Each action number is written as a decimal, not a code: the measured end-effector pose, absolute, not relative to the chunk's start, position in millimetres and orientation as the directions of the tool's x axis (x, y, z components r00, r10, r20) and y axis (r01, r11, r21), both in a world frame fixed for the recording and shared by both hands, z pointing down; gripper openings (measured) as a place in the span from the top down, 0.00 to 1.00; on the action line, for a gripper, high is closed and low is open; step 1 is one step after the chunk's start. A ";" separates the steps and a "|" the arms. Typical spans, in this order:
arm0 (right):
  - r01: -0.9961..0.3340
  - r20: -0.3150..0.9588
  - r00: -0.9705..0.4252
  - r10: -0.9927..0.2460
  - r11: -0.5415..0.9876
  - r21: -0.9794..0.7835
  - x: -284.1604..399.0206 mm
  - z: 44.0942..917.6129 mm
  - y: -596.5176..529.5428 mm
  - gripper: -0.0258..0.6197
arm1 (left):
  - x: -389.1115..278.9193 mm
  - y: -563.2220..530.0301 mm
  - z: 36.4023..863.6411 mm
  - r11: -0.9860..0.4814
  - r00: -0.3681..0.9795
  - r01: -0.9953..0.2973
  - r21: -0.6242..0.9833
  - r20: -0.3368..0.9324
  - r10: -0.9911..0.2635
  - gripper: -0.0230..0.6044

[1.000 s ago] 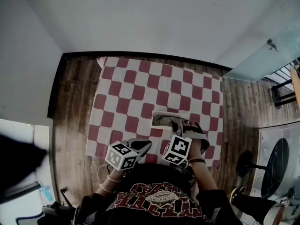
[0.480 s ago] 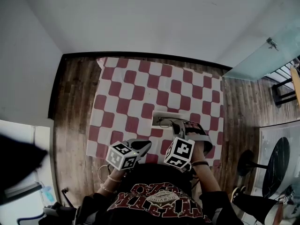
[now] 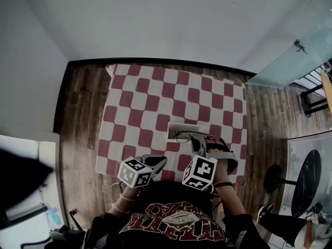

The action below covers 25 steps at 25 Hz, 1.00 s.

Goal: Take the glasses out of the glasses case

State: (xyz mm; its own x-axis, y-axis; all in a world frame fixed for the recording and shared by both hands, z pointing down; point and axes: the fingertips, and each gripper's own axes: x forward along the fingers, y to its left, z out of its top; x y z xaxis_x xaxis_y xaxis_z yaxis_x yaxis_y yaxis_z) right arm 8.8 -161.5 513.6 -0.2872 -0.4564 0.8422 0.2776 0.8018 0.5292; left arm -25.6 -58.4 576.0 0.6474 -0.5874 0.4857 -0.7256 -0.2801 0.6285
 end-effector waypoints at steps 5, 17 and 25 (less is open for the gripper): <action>0.276 0.841 -0.285 -0.460 0.801 0.531 10.4 507.2 -160.6 0.93 | -24.7 -56.7 580.8 -0.273 0.650 -0.723 0.635 0.491 -0.579 0.96; 0.278 0.834 -0.292 -0.468 0.793 0.542 14.0 490.1 -155.9 0.93 | -21.5 -53.9 590.6 -0.262 0.659 -0.714 0.649 0.499 -0.562 0.96; 0.269 0.826 -0.296 -0.480 0.788 0.554 18.2 479.8 -153.4 0.93 | -17.6 -50.1 601.4 -0.247 0.669 -0.704 0.666 0.503 -0.548 0.96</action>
